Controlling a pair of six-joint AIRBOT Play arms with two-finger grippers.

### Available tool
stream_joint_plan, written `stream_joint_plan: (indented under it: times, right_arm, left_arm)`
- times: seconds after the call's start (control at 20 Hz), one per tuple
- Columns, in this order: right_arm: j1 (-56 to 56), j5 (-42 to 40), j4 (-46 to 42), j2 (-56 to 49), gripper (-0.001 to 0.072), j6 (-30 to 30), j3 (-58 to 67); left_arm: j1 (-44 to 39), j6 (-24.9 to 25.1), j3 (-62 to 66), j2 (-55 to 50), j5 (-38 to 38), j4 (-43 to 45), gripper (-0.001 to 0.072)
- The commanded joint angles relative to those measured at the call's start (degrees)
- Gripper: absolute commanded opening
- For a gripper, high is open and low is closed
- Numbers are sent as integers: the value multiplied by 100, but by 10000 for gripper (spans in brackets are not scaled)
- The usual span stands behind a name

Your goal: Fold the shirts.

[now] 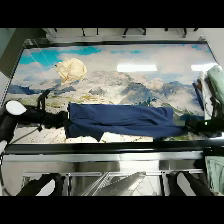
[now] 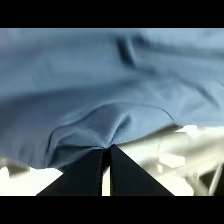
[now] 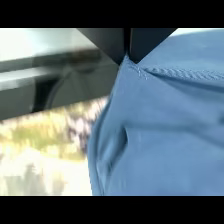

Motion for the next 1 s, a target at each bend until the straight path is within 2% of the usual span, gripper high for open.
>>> stream_joint_plan:
  times: [0.0, 0.2, 0.45, 0.7, 0.95]
  right_arm:
    - [35, -433, 413, -970, 21, -151, 702]
    - [304, -715, 433, -2203, 22, -164, 1456]
    - [376, -1141, 457, -3237, 22, -164, 1606]
    - [433, -1864, 984, -3416, 22, -713, 1606]
    - [479, -2059, 1058, -3438, 35, -706, 1611]
  left_arm:
    - [7, 133, 962, -1095, 505, 11, 18]
    - [4, 129, 2247, -2402, 468, 166, 18]
    - [-7, 129, 3370, -3571, 107, 297, 18]
    - [-9, 129, 4172, -4153, 61, 297, 19]
    - [-118, 138, 4398, -4505, -195, 297, 20]
